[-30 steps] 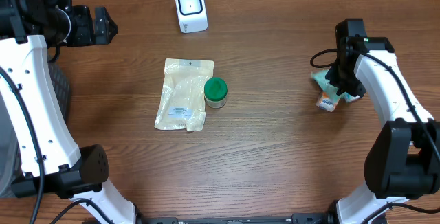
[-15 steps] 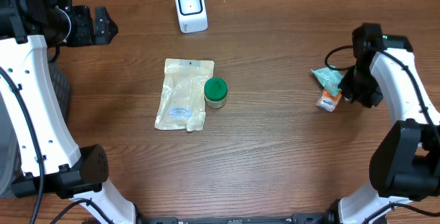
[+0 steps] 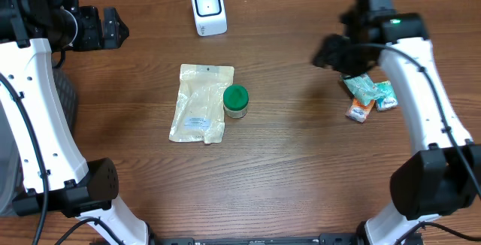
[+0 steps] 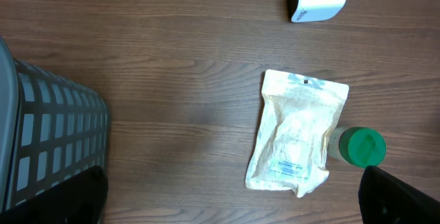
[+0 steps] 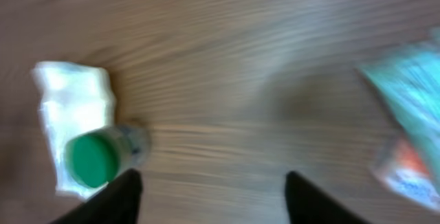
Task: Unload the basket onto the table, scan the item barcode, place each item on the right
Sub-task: 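Move the right gripper over the green-lidded jar, then lower the right gripper onto the jar and close on it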
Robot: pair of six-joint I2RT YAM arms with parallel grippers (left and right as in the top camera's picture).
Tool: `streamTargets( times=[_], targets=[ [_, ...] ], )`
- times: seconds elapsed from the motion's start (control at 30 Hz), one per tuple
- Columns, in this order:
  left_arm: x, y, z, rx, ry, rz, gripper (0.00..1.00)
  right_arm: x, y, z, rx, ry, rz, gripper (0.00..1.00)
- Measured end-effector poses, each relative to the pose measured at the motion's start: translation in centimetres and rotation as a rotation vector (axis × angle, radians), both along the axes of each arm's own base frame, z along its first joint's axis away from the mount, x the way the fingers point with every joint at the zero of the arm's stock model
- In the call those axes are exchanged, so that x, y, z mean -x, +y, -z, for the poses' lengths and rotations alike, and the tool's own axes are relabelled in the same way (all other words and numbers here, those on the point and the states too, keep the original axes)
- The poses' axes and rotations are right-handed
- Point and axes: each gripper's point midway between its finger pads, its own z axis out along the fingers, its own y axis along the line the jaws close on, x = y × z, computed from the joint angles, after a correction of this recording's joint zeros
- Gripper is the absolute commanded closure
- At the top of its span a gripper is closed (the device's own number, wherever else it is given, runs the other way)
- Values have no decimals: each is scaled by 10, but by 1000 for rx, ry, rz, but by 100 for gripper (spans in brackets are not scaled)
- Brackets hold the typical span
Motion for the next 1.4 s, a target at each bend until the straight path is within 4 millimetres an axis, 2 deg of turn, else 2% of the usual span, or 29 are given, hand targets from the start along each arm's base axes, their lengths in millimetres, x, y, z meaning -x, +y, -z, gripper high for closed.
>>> streamTargets(
  times=[0.13,0.23,0.33,0.47,0.67,0.77,1.07,1.2,1.3,1.4],
  targets=[
    [0,0,0,0,0,0,0,-11,72,-18,-95,-134,-156,14],
    [0,0,0,0,0,0,0,-9,113,-27,-127,-189,-225,16],
    [0,0,0,0,0,0,0,-3,140,-26,-116,-209,-256,20],
    [0,0,0,0,0,0,0,-2,164,-4,-19,-239,-334,20],
    [0,0,0,0,0,0,0,5,186,46,139,-221,-495,16],
    [0,0,0,0,0,0,1,8,191,61,180,-212,-556,14],
    [0,0,0,0,0,0,0,18,197,74,183,-187,-657,16],
    [0,0,0,0,0,0,0,27,201,90,191,-142,-686,20],
    [0,0,0,0,0,0,0,34,204,104,200,-102,-705,26],
    [0,0,0,0,0,0,0,38,205,108,204,-87,-714,35]
  ],
)
